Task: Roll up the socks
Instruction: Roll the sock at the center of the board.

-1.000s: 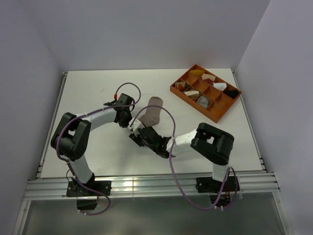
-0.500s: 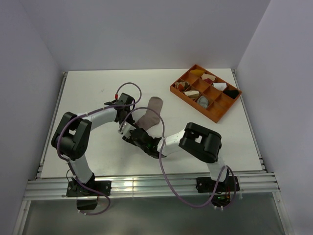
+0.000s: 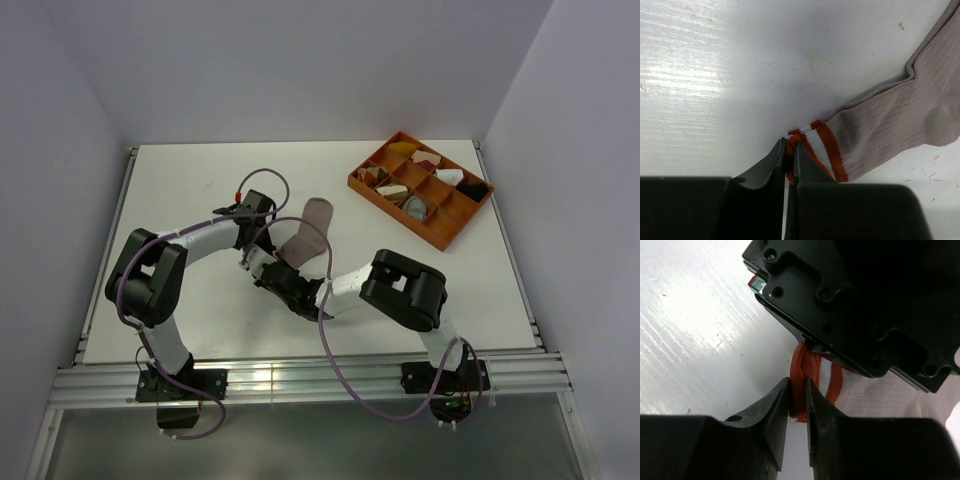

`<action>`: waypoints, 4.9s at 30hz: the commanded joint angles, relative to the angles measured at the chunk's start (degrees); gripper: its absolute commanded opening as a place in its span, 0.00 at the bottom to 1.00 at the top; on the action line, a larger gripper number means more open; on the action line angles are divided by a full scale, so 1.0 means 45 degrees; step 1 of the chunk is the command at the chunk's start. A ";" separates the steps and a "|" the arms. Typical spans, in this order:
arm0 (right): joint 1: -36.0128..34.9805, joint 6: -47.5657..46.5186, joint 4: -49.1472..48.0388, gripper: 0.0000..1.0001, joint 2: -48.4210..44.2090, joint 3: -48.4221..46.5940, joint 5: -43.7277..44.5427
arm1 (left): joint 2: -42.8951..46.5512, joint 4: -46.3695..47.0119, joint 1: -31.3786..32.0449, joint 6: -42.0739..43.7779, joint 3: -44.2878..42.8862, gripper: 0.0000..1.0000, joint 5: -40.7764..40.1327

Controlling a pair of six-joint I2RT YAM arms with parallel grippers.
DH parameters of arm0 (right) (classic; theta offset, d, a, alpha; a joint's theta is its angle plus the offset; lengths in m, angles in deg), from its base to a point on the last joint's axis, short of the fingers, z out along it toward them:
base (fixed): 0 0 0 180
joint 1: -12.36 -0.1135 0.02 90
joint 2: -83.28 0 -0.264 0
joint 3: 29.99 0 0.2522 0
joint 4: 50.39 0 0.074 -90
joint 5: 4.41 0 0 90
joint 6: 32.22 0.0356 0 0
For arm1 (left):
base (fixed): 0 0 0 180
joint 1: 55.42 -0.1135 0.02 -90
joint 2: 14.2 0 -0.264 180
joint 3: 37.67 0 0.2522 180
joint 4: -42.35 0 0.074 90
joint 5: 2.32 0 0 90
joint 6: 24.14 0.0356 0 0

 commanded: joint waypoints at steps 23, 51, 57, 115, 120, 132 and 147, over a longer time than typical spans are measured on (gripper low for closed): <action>0.2410 0.5414 0.2752 0.00 -0.1491 0.0852 -0.7089 | 0.1854 0.1128 -0.1370 -0.1526 0.0542 0.59 0.0261; 0.6591 1.6726 -0.5375 0.00 0.1380 0.3625 -1.4163 | 0.3282 0.6110 -0.0219 -0.3695 0.4744 0.55 0.1765; 0.6747 1.7019 -0.5412 0.00 0.1556 0.3723 -1.4123 | 0.2910 0.6110 0.0191 -0.3772 0.4859 0.53 0.1687; 0.6845 1.7956 -0.5745 0.00 0.2122 0.3840 -1.4103 | 0.3438 0.8981 0.0699 -0.5082 0.7127 0.48 0.0241; 0.6845 1.7878 -0.5550 0.00 0.2025 0.3821 -1.4006 | 0.2833 0.8709 0.0699 -0.4984 0.6931 0.46 0.0690; 0.6865 1.7547 -0.5082 0.00 0.1830 0.3684 -1.3811 | 0.2344 0.8005 0.1031 -0.4751 0.6639 0.44 0.0847; 0.6689 1.3077 -0.0475 0.34 -0.1934 0.3196 -1.1625 | 0.1992 0.6247 0.1403 -0.3696 0.5310 0.03 0.0281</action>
